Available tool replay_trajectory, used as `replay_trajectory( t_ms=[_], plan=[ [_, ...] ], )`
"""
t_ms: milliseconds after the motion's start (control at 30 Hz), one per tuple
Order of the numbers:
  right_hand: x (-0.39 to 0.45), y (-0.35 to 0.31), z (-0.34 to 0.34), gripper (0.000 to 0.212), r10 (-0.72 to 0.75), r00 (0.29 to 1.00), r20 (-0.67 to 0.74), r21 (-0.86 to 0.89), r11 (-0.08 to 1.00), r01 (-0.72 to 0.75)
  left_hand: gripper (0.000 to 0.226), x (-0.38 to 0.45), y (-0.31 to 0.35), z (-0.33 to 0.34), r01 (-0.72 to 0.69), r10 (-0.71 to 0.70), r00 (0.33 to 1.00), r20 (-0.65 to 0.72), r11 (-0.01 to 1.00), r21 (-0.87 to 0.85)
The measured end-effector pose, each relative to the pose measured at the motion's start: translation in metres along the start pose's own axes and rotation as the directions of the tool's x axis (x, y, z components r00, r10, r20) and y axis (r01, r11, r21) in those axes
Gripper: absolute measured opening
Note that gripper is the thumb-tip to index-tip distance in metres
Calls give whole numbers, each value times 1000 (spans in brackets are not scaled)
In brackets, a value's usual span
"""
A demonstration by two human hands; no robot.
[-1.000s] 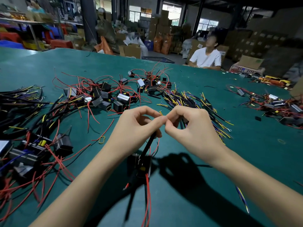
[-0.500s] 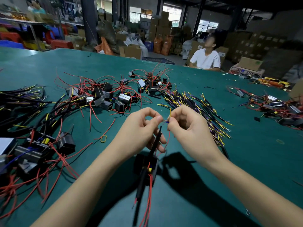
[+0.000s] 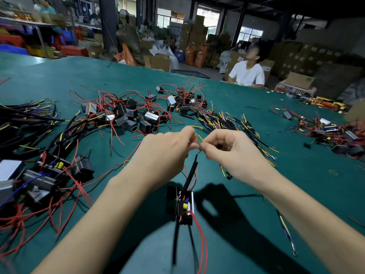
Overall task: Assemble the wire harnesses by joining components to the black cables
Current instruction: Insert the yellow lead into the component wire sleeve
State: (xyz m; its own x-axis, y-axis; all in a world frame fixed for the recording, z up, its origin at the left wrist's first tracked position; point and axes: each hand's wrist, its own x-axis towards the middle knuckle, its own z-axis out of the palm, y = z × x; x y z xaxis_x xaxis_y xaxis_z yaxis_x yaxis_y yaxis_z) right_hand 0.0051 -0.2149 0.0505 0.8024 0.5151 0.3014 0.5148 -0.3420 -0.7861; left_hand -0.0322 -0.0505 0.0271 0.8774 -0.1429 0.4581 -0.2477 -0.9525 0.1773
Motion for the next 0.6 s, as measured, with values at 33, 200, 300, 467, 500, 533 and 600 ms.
replay_trajectory(
  t_ms=[33, 200, 300, 467, 500, 533, 600],
  plan=[
    [0, 1, 0, 20, -3, 1000, -12, -15, 1000, 3, 21, 0, -1, 0, 20, -21, 1000, -11, 998, -64],
    [-11, 19, -5, 15, 100, 992, -78, 103, 990, -92, 20, -2, -15, -3, 297, -255, 955, 152, 800, -522],
    [-17, 30, -6, 14, 142, 983, -117, 117, 985, -128, 6, -3, -21, -15, 352, -199, 931, 305, 708, -612],
    [-9, 32, 3, 18, 137, 972, -189, 111, 987, -118, 23, -8, -15, -47, 245, 70, 914, 399, 689, -682],
    [-7, 33, 5, 17, 137, 971, -197, 112, 987, -117, 26, -10, -10, -50, 224, 119, 900, 420, 700, -678],
    [-6, 34, 7, 17, 140, 969, -202, 114, 986, -119, 29, -13, -7, -52, 205, 157, 882, 444, 721, -662],
    [-4, 37, 9, 16, 147, 967, -210, 118, 985, -124, 31, -22, -2, -50, 157, 197, 855, 480, 784, -601]
  ],
)
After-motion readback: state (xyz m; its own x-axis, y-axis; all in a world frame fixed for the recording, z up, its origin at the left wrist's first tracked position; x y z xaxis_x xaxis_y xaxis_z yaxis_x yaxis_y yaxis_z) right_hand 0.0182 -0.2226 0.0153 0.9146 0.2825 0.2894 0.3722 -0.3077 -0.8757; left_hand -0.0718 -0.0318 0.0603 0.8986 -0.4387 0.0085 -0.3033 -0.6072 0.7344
